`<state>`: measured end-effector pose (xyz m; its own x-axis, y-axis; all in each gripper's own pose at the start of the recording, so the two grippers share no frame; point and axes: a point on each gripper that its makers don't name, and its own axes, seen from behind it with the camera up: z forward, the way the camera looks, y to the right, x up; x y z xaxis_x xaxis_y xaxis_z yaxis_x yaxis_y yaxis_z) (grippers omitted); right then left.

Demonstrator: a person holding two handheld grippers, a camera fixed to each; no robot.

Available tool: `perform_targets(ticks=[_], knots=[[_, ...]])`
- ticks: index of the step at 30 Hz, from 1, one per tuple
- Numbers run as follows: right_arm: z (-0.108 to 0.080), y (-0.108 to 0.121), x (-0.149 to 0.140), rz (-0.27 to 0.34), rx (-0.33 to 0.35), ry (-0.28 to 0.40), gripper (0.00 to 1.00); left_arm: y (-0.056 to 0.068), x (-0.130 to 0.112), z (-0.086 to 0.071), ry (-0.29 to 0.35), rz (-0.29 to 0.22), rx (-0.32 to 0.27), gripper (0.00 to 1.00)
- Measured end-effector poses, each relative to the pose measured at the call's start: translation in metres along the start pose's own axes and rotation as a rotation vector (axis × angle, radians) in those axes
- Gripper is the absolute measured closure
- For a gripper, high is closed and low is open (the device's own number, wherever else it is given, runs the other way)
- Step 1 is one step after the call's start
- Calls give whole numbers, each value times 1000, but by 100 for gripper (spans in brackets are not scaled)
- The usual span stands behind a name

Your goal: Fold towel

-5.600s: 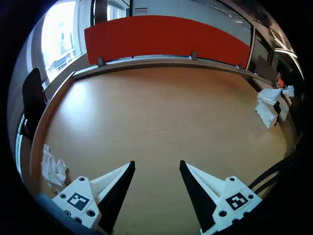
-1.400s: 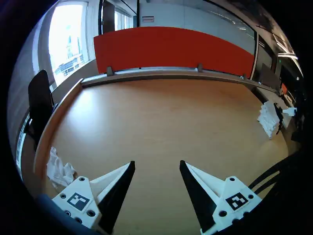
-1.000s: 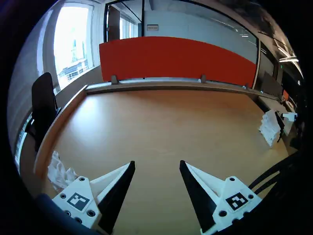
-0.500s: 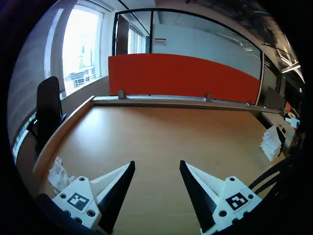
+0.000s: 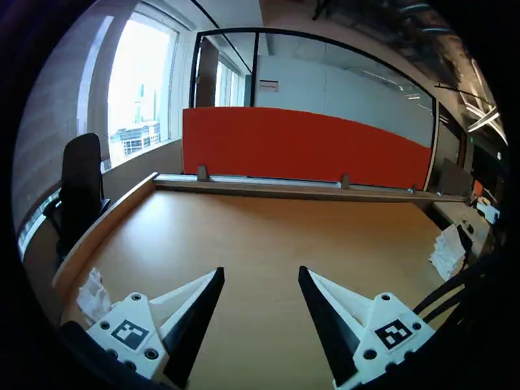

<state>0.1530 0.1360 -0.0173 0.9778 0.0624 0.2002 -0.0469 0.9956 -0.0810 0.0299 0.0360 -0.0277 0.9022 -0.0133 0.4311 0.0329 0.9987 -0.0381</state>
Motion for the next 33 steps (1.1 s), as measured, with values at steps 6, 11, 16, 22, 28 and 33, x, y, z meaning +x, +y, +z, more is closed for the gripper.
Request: perform_targets(ticks=[6,11,16,22,28,33], knots=[[-3,-6,6,-11,4,8,5,-2,10,0,30,-5,2,16],[-2,-15,13,-23,7,24,5,-6,17,0,59,-11,8,16],[-1,-35,23,-35,34,44,6,-9,25,1,85,-15,12,16],[2,-64,29,-47,65,54,6,-11,35,2,117,-17,13,16],[6,-95,32,-55,95,55,5,-14,45,4,144,-20,14,16],[9,-119,34,-58,116,54,6,-19,52,4,169,-29,20,16]])
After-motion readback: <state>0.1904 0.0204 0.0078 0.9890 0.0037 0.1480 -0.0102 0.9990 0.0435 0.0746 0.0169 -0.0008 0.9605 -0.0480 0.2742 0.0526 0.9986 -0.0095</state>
